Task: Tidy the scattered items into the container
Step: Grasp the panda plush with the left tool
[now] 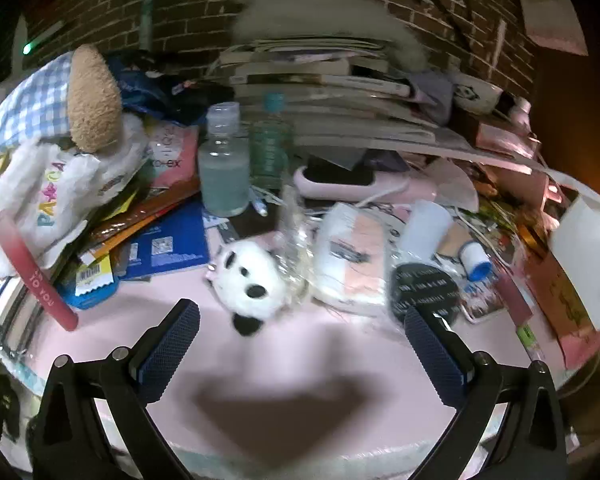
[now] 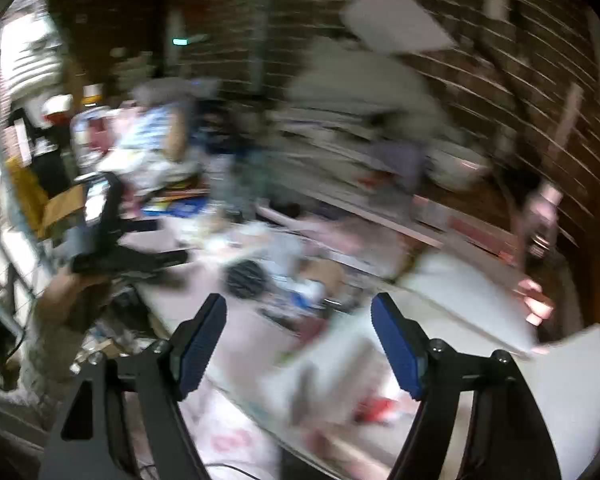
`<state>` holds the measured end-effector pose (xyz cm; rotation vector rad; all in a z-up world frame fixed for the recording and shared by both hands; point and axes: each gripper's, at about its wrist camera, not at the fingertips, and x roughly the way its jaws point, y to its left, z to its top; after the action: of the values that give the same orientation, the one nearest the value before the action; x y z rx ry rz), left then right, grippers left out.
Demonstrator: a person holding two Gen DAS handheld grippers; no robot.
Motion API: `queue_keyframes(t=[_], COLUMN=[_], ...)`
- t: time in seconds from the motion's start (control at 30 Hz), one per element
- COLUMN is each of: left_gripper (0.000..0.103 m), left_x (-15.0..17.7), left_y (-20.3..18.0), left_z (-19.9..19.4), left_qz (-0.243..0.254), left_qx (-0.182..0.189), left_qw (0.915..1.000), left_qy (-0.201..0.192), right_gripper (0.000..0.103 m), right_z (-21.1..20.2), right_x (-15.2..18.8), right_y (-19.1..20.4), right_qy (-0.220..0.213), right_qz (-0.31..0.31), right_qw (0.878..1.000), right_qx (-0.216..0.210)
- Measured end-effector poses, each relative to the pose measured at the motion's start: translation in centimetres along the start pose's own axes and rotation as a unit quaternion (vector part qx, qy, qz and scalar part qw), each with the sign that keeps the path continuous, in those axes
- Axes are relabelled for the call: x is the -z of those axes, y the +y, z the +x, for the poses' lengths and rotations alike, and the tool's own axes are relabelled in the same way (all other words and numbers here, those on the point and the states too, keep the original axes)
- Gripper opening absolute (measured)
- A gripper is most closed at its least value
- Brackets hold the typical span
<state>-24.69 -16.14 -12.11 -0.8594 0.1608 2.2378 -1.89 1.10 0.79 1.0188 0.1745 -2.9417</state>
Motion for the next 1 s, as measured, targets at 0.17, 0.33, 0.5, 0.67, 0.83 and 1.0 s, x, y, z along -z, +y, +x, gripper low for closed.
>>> queue_keyframes(t=[0.17, 0.33, 0.5, 0.67, 0.83, 1.0], left_gripper=[0.097, 0.091, 0.091, 0.072, 0.072, 0.072], left_x=[-0.8, -1.2, -1.1, -1.3, -1.9, -2.3], left_y=[1.5, 3.8, 7.0, 7.2, 5.2, 3.2], left_z=[0.9, 0.5, -0.3, 2.7, 3.9, 4.9], left_qz=[-0.005, -0.028, -0.081, -0.065, -0.044, -0.018], left_qx=[-0.012, 0.008, -0.012, -0.023, -0.002, 0.005], left_qw=[0.9999, 0.9996, 0.9962, 0.9975, 0.9987, 0.9989], left_qy=[0.003, -0.005, -0.028, 0.015, 0.026, 0.042], right_gripper=[0.072, 0.072, 0.072, 0.072, 0.072, 0.072], right_z=[4.0, 6.9, 9.3, 10.9, 12.4, 14.0], right_x=[1.1, 2.2, 3.0, 3.4, 3.6, 4.0], right_y=[4.7, 6.7, 6.9, 6.5, 5.9, 5.7], right_qy=[-0.015, -0.015, 0.005, 0.013, 0.013, 0.021], right_qz=[-0.012, 0.011, 0.038, 0.052, 0.071, 0.085], right_qw=[0.998, 0.992, 0.987, 0.987, 0.989, 0.988], right_qx=[-0.068, -0.127, -0.155, -0.153, -0.133, -0.128])
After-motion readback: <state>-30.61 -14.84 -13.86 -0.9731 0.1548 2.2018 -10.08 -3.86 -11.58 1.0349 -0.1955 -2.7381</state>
